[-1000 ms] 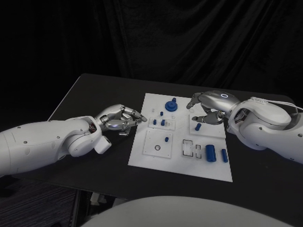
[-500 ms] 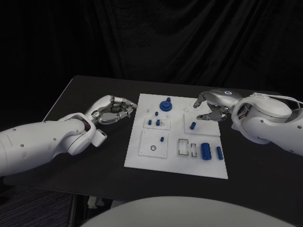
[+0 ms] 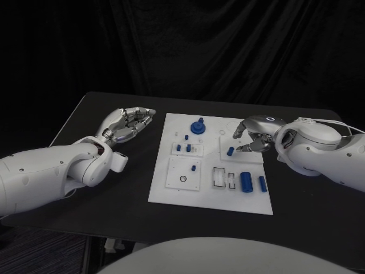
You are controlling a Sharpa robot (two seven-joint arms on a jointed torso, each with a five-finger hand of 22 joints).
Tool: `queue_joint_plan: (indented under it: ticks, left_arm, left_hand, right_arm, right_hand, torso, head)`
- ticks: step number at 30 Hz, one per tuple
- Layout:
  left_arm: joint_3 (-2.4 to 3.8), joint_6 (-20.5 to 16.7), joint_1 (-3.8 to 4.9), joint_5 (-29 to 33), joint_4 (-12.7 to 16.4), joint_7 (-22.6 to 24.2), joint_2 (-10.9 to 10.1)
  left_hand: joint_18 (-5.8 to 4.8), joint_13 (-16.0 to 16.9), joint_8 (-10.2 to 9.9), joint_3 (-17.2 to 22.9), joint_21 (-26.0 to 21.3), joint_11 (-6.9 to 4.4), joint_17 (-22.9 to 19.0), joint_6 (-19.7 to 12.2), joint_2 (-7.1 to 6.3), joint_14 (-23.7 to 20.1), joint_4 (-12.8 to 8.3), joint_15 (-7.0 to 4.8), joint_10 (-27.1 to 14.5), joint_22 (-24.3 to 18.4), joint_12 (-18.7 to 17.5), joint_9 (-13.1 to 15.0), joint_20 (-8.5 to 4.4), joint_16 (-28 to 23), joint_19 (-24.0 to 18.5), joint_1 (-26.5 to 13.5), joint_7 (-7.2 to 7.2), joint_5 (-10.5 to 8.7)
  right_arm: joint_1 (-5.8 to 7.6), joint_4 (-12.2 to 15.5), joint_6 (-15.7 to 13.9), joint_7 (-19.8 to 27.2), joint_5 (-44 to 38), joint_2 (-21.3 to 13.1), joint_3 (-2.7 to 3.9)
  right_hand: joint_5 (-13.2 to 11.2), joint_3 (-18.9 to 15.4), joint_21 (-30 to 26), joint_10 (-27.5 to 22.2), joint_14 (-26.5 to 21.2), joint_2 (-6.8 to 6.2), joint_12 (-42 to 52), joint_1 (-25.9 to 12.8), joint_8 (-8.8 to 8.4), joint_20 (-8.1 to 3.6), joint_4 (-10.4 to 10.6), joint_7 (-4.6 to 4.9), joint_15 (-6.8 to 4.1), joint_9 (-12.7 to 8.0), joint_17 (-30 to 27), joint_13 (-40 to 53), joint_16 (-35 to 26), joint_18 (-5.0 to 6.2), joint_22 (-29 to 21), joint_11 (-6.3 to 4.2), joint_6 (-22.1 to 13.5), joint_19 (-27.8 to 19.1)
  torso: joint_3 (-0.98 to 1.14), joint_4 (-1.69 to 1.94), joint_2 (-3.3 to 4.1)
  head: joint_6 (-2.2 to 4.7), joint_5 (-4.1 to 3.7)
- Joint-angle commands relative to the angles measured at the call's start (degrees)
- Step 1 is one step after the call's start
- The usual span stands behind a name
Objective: Assemble the parts on the task board
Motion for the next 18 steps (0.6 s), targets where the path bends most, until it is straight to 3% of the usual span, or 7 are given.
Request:
queue_joint_plan:
  ticks: [1,3,5,7,11,15,18]
  left_arm:
    - [0.05,0.69,0.15,5.32,-0.02,12.45,0.12]
    - [0.06,1.00,0.15,5.85,-0.02,12.77,0.14]
    - [0.06,1.59,0.15,6.51,0.07,13.18,0.16]
    - [0.07,2.30,0.14,7.15,0.27,13.65,0.19]
    - [0.11,3.86,0.14,7.77,0.89,14.48,0.10]
    - [0.14,5.26,0.14,8.13,1.20,14.73,0.01]
    - [0.15,6.01,0.14,8.27,1.19,14.58,-0.08]
  left_hand:
    - [-0.09,-3.05,-0.35,-0.04,-2.21,-0.86,-4.71,-1.78,0.26,-3.54,-0.68,-0.66,-3.43,-6.33,-1.20,-0.46,-0.28,-5.87,-2.93,1.72,0.93,1.33]
    - [0.05,-4.30,-0.52,-0.13,-2.61,-1.29,-6.64,-2.18,0.42,-5.00,-0.73,-0.94,-4.87,-9.12,-1.54,-0.59,-0.44,-8.56,-4.47,2.04,0.60,1.20]
    - [0.59,-7.33,-0.86,-0.73,-2.89,-2.31,-9.33,-2.77,0.64,-6.67,-0.24,-1.72,-7.48,-13.19,-3.46,-0.81,-0.55,-12.52,-7.01,1.86,-0.27,-0.32]
    - [1.73,-12.13,-2.51,-2.11,-3.34,-3.84,-12.92,-5.19,0.84,-8.38,-0.05,-2.94,-11.02,-19.80,-6.34,-1.51,0.46,-18.20,-11.11,1.53,-1.75,1.19]
    - [2.21,-14.26,-3.22,-2.43,-3.43,-4.56,-14.28,-5.87,1.22,-8.68,-0.72,-3.27,-12.23,-21.74,-6.62,-1.79,1.70,-19.99,-12.16,2.33,-2.41,1.92]
    - [2.77,-15.76,-3.25,-1.32,-3.34,-4.00,-15.19,-5.12,1.42,-8.36,-2.86,-3.08,-11.95,-22.16,-4.53,-1.79,2.48,-20.13,-12.17,3.95,-1.92,8.31]
    - [2.77,-16.11,-3.16,-1.12,-3.35,-3.74,-15.40,-4.79,1.54,-8.31,-3.06,-2.94,-11.81,-22.43,-3.96,-1.76,2.68,-20.20,-12.21,3.93,-1.72,9.22]
  right_arm:
    - [-0.88,-0.62,1.36,0.59,0.24,0.34,0.01]
    - [-1.24,-0.87,1.05,1.00,0.24,0.53,0.01]
    - [-1.60,-1.08,0.72,1.43,0.24,0.69,0.01]
    - [-1.95,-1.36,0.38,1.87,0.25,0.92,0.01]
    - [-2.55,-2.02,-0.15,2.65,0.25,1.46,0.01]
    - [-3.27,-2.72,-0.93,3.36,0.25,2.11,0.02]
    - [-3.63,-3.23,-1.48,3.78,0.25,2.61,0.02]
  right_hand:
    - [-0.29,-0.08,-0.01,0.60,0.47,0.00,-0.26,0.14,-0.33,-0.08,0.23,-0.06,-0.01,-0.08,-0.12,-0.08,-0.02,-0.70,3.27,-0.07,0.30,0.49]
    - [-0.36,-0.11,-0.11,0.69,0.51,-0.01,-0.32,0.21,-0.37,-0.09,0.22,-0.06,-0.02,-0.12,-0.08,-0.11,-0.03,-0.68,3.25,-0.07,0.26,0.48]
    - [-0.38,-0.12,-0.02,0.83,0.54,-0.02,-0.42,0.37,-0.46,-0.12,0.18,-0.05,-0.03,-0.19,-0.11,-0.15,-0.06,-0.70,3.27,-0.09,0.19,0.56]
    - [-0.14,-0.18,-0.14,1.33,0.65,-0.01,-0.80,0.86,-0.89,-0.19,0.05,-0.12,-0.10,-0.50,-0.17,-0.26,-0.19,-0.70,3.26,-0.15,-0.34,0.67]
    - [0.35,-0.12,-0.26,1.80,0.69,0.13,-1.09,1.30,-1.04,-0.27,-0.10,-0.24,-0.18,-0.67,-0.25,-0.30,-0.31,-0.69,3.25,-0.24,-0.43,0.72]
    - [1.22,-0.01,-0.26,2.45,0.90,0.36,-1.50,1.78,-1.08,-0.37,-0.30,-0.25,-0.27,-0.82,0.00,-0.32,-0.35,-0.71,3.29,-0.32,-0.25,0.87]
    - [2.18,0.15,-0.25,3.00,1.02,0.52,-1.89,2.22,-1.12,-0.45,-0.55,-0.31,-0.35,-0.96,0.05,-0.34,-0.42,-0.73,3.32,-0.39,-0.12,0.99]
  torso:
    - [0.08,0.10,0.03]
    - [0.05,0.00,0.03]
    - [0.05,0.00,0.03]
    - [0.06,0.01,0.02]
    - [0.08,-0.06,0.05]
    - [0.09,-0.11,0.07]
    - [0.05,-0.17,0.10]
  head:
    - [0.00,-0.26]
    - [0.00,-0.23]
    - [0.00,-0.25]
    - [0.00,-0.34]
    - [0.00,-0.40]
    - [0.00,-0.30]
    - [0.00,-0.22]
